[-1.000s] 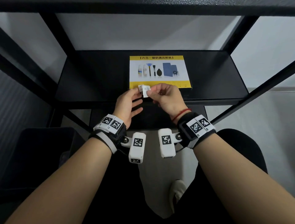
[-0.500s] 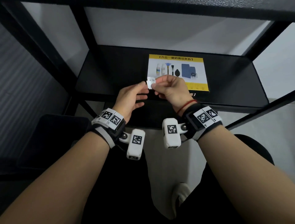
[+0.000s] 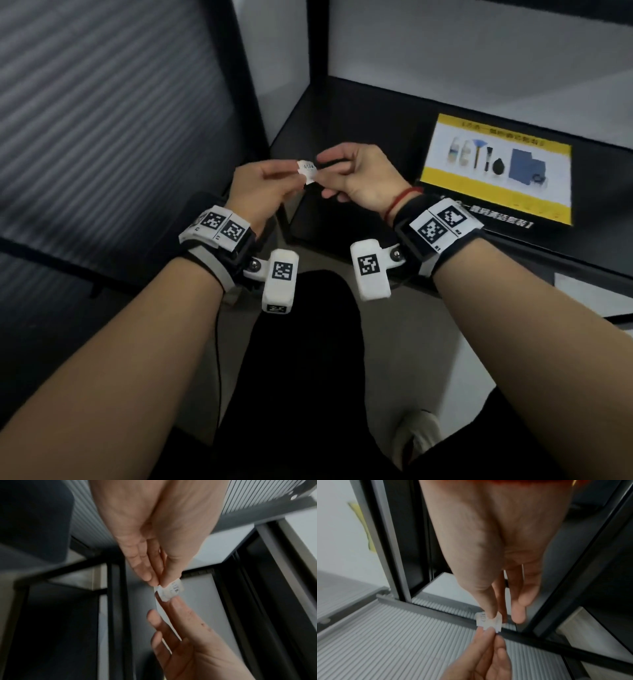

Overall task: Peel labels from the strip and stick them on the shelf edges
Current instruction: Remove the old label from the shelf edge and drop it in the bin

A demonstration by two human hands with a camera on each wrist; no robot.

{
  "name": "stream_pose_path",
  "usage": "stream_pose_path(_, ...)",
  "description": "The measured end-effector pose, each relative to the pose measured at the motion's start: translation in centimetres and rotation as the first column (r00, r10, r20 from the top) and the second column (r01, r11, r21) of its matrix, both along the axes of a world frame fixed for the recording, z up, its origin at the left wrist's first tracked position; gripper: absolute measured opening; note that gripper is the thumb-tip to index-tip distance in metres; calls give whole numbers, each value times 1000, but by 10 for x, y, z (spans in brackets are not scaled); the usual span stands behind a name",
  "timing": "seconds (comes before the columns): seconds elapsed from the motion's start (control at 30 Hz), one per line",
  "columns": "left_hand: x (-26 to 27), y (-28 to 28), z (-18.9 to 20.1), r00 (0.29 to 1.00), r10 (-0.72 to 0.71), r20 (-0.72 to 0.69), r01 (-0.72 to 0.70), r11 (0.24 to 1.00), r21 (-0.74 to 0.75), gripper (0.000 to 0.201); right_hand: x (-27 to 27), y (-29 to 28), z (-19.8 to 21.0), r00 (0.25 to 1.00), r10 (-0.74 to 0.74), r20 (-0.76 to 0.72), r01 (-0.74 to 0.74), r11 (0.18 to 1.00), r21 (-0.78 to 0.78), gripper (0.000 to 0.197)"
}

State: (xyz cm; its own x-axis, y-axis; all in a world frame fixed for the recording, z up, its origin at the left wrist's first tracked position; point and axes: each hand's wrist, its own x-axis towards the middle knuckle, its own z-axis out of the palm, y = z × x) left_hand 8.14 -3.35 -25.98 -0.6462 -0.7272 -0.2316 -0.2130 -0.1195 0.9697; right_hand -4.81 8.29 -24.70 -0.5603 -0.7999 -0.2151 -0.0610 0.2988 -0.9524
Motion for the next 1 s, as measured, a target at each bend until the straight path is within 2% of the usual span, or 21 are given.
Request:
stream_pose_path(0.13,51,-35,-20,976,193,96,-191,981,-23,19,27,-29,-18,997,75,-20,-72,990,119,36)
stream_pose_path(0.23,99,-63,-52,902,318,292,-327,945,-17,23,40,-38,-25,997,76,-13,-74,987,142,29)
stream_pose_path(0.3,126,-78,-81,851,320,417,-346,938,-13,20,45,-39,-25,995,96,-29,-90,984,153,28)
stream_pose_path(0.37,143,-88,-108,829,279,484,-322,947,6,14,47,-41,-23,992,119,-50,-109,981,159,27)
stream_pose_path(0.43,150,-92,-122,833,272,481,-343,937,64,16,49,-44,-21,989,130,-62,-119,979,166,28)
stream_pose_path(0.5,150,-95,-125,840,305,448,-387,916,102,43,50,-46,-19,988,137,-74,-123,978,171,28)
stream_pose_path(0.53,150,-97,-127,841,325,432,-402,910,98,49,51,-48,-18,987,141,-77,-126,977,174,29)
stream_pose_path(0.63,155,-105,-129,842,341,419,-409,909,83,33,57,-53,-17,983,164,-83,-146,971,188,30)
stream_pose_path(0.7,156,-108,-129,833,338,438,-393,919,37,36,60,-55,-17,981,177,-80,-159,968,192,30)
stream_pose_path(0.8,153,-112,-120,791,363,493,-390,919,-51,28,64,-57,-18,977,197,-75,-180,965,193,30)
stream_pose_path(1.0,141,-117,-119,767,385,514,-384,916,-113,18,61,-54,-27,979,200,-47,-185,959,214,24)
